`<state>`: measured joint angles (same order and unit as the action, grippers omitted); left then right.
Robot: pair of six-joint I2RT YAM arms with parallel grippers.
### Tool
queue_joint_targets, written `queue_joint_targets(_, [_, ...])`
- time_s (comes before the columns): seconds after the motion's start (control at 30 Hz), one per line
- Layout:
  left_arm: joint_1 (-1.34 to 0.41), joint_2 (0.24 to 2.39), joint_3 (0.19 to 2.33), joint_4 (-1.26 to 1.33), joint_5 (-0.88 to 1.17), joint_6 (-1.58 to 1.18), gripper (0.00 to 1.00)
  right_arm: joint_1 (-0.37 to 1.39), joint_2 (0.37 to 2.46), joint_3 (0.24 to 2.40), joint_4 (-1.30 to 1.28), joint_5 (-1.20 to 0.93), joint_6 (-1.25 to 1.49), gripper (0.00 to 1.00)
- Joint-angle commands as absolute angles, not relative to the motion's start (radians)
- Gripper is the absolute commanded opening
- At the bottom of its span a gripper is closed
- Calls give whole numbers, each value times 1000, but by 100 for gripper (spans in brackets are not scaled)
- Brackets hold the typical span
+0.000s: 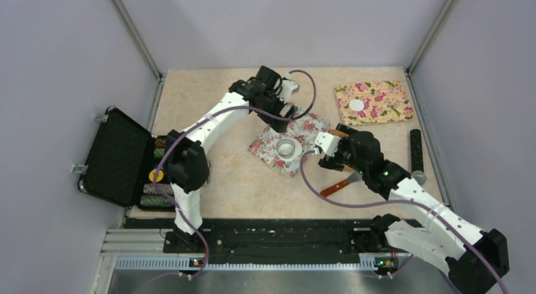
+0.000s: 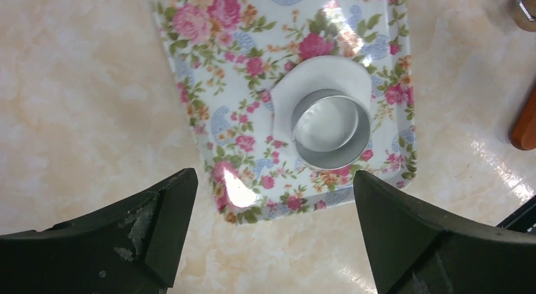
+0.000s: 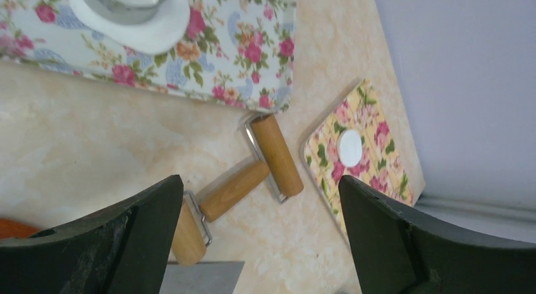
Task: Roll out the dumpling wrappers from the dough
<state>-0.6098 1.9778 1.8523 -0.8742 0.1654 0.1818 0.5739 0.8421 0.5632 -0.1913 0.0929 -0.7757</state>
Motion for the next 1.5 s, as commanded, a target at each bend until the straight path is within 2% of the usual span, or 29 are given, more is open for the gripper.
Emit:
queue_joint_targets(0.0, [-472, 1898, 1765, -810, 262, 193, 99, 569, 975, 847, -383, -137, -860, 94])
queue_joint_targets(0.2, [-350, 1947, 1663, -727, 211, 147, 99, 573, 1319, 1220, -559, -381, -749, 95])
queue_joint_targets(0.4, [-340, 2057, 1674, -711, 177, 69, 90, 592, 1609, 1409, -558, -369, -549, 95])
queue_joint_targets(0.57, [-340, 2112, 1687, -707, 228, 53, 82, 603, 1682, 1375, -451, -336, -422, 95])
queue_joint_targets(0.67, [-341, 2126, 1686, -698, 250, 46, 81, 617, 1703, 1339, -391, -294, -373, 95])
queue_joint_targets(0.93, [-341, 2147, 1660, -660, 268, 24, 66, 659, 1763, 1336, -364, -266, -299, 96])
queue_joint_targets(1.1, [-341, 2165, 1661, -657, 266, 3, 49, 707, 1785, 1295, -334, -152, -317, 97])
queue_joint_targets(1.47, [-341, 2167, 1624, -640, 266, 3, 44, 710, 1815, 1274, -312, -170, -291, 98])
